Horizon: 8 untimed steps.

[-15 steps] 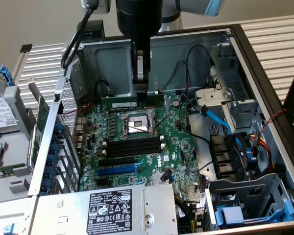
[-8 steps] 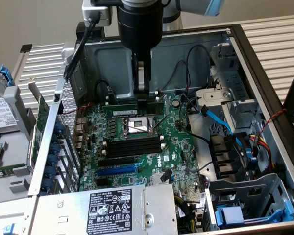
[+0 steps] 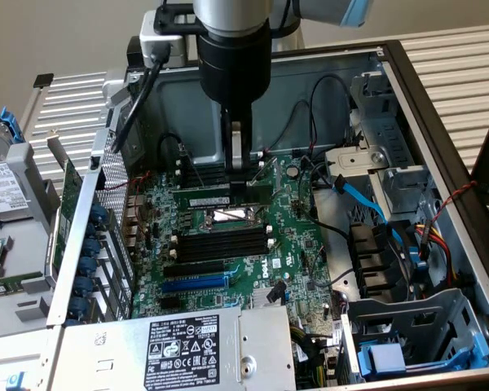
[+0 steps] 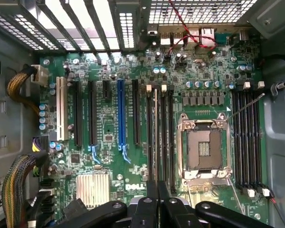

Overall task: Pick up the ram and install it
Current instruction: 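Insert the ram into the slot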

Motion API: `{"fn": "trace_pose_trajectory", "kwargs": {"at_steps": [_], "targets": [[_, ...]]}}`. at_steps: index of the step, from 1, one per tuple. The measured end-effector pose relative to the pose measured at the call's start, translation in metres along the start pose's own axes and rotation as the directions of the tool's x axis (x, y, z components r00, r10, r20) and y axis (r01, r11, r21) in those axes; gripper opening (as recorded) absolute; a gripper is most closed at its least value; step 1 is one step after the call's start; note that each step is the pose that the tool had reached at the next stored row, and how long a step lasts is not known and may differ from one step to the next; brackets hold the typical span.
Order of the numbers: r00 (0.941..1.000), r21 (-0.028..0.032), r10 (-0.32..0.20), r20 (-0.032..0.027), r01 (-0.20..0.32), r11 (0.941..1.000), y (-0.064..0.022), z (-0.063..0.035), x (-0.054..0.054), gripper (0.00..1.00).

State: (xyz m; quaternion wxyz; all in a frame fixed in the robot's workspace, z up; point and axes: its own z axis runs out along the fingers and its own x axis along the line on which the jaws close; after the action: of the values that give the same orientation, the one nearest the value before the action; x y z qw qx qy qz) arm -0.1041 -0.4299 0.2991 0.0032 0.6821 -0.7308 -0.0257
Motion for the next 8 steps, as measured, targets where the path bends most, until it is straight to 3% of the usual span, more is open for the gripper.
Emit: {"fn": "trace_pose_trajectory", "kwargs": {"at_steps": [8], "targets": [[1.0000,-0.0002,-0.008,-0.0005,0.008,1.0000,0.0002,0.0145,0.001,0.12]]}}
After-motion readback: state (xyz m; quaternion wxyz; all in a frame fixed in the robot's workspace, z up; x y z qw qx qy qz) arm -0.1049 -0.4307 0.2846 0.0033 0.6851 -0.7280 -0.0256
